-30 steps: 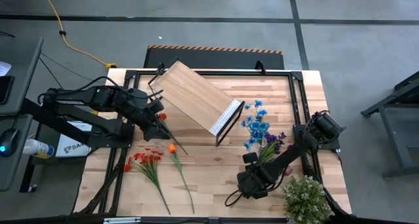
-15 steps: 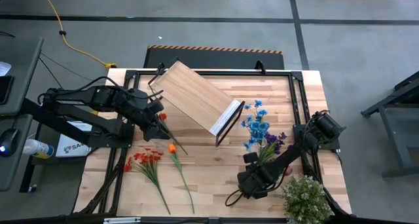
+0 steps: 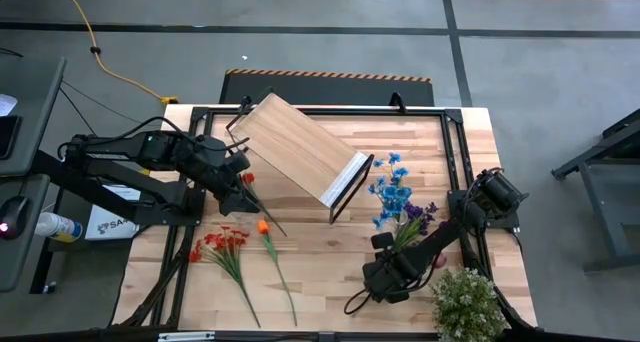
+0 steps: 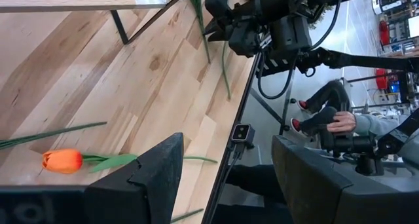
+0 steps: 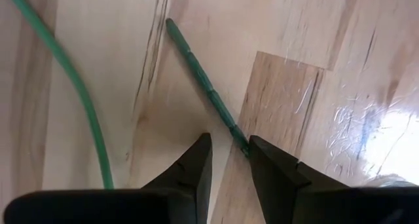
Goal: Pick and place flowers into a vace then onto a shelf
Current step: Put the purple flower into the right transparent vase
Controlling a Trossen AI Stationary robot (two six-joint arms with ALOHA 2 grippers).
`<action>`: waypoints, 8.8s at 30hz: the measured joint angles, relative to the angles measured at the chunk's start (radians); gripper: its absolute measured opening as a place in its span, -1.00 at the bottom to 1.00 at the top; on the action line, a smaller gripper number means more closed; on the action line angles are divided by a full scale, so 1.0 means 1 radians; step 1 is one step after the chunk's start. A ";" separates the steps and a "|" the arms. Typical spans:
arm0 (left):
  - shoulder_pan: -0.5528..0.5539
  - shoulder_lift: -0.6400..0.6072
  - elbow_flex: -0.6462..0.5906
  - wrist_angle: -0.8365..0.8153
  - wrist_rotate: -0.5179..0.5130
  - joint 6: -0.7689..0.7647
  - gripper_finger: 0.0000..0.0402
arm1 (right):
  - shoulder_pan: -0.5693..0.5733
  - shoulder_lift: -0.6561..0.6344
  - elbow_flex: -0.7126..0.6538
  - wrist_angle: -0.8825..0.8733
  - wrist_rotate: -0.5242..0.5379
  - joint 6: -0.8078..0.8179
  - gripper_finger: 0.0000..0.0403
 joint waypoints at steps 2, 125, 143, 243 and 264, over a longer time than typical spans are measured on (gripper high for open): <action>0.000 0.000 0.000 0.000 0.000 0.000 0.32 | 0.000 0.000 0.000 0.000 0.002 -0.006 -0.53; 0.002 0.000 0.000 -0.002 -0.018 0.055 0.32 | 0.011 -0.015 0.709 -0.515 0.036 0.036 -1.00; 0.002 0.000 0.000 -0.002 -0.018 0.053 0.32 | 0.011 -0.016 0.973 -0.710 -0.028 0.146 -1.00; 0.003 0.111 -0.001 0.573 -0.192 -0.202 0.32 | -0.200 0.178 1.159 -0.156 0.770 -1.899 -1.00; 0.055 0.173 0.000 0.589 -0.117 -0.200 0.32 | -0.188 0.178 1.159 -0.098 0.740 -1.924 -1.00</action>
